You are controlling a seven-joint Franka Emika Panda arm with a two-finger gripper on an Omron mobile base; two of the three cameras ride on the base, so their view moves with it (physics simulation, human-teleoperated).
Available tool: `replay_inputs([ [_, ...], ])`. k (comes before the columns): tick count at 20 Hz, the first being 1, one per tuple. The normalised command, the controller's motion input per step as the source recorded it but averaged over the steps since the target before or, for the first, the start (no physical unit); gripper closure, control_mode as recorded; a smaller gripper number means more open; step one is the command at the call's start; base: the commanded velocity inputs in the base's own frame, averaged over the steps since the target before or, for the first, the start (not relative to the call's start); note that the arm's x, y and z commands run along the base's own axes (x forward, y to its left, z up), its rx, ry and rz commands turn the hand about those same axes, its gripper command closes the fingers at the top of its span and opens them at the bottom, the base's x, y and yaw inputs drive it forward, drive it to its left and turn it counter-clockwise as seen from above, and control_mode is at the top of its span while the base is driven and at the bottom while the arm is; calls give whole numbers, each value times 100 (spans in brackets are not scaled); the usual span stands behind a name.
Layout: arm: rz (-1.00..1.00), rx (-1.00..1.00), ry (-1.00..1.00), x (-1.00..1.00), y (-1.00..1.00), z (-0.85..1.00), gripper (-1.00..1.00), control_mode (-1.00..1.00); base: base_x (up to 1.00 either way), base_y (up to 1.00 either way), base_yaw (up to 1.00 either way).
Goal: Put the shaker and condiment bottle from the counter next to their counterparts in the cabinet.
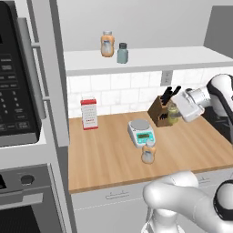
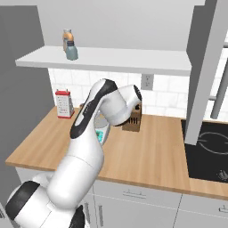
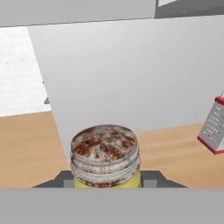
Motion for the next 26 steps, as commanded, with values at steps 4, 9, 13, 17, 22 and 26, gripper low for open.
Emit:
replay_inputs([
  [4,0,17,6,0,29,49,100,-100,0,0,0],
  [9,0,19,4,0,20,50,100,-100,0,0,0],
  [13,0,0,0,-2,11,86,100,-100,0,0,0],
  [17,0,-17,-8,-20,18,97,100,-100,0,0,0],
  [22,0,-14,-9,-5,19,87,100,-100,0,0,0],
  [26,-3,-3,-11,15,24,51,100,-100,0,0,0],
])
